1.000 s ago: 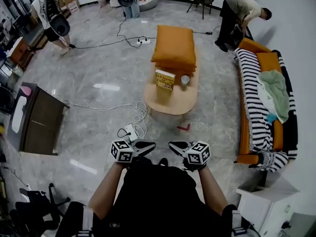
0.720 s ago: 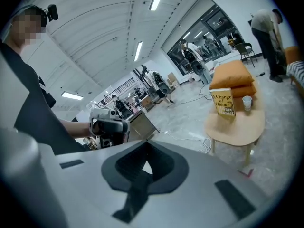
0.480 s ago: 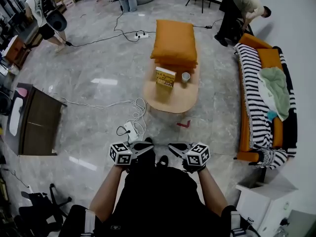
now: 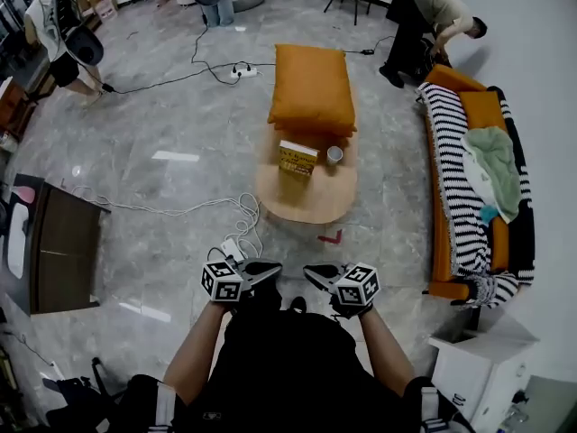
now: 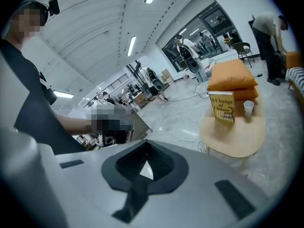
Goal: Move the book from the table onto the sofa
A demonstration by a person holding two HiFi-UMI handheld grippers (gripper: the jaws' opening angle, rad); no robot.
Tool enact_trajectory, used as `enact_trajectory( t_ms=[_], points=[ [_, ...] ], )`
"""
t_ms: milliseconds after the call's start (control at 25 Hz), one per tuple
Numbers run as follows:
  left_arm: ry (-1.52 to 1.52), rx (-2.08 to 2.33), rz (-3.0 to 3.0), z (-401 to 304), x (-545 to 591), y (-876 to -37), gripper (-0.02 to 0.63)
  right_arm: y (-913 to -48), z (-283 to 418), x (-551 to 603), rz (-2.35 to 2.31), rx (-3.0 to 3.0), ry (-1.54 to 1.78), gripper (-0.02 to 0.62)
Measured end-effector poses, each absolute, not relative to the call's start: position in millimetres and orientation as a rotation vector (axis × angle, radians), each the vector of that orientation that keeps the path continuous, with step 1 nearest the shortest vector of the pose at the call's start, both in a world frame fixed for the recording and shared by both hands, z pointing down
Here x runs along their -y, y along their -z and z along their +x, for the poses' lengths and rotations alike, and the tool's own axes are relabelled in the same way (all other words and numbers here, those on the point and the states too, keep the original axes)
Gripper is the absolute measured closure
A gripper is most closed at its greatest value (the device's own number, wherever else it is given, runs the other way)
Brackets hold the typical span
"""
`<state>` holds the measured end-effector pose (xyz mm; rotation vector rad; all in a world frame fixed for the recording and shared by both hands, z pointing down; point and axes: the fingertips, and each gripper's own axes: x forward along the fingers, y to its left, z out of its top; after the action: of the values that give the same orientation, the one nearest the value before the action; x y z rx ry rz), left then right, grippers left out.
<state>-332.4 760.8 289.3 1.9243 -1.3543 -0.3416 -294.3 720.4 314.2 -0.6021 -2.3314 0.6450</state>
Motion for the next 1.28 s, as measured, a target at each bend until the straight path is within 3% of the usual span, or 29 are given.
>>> enact_trajectory(
  t_ms=[400,1280],
  points=[
    [0.259,1.228,2.001,-402,-743,-299,0.595,-311,-362,-711,-0.478,2.402,-0.66,0.588],
    [0.286,1.304,1.898,-456,-691,-322,0.595,-335,-411,-644,-0.565,2.333,-0.677,0.588]
  ],
)
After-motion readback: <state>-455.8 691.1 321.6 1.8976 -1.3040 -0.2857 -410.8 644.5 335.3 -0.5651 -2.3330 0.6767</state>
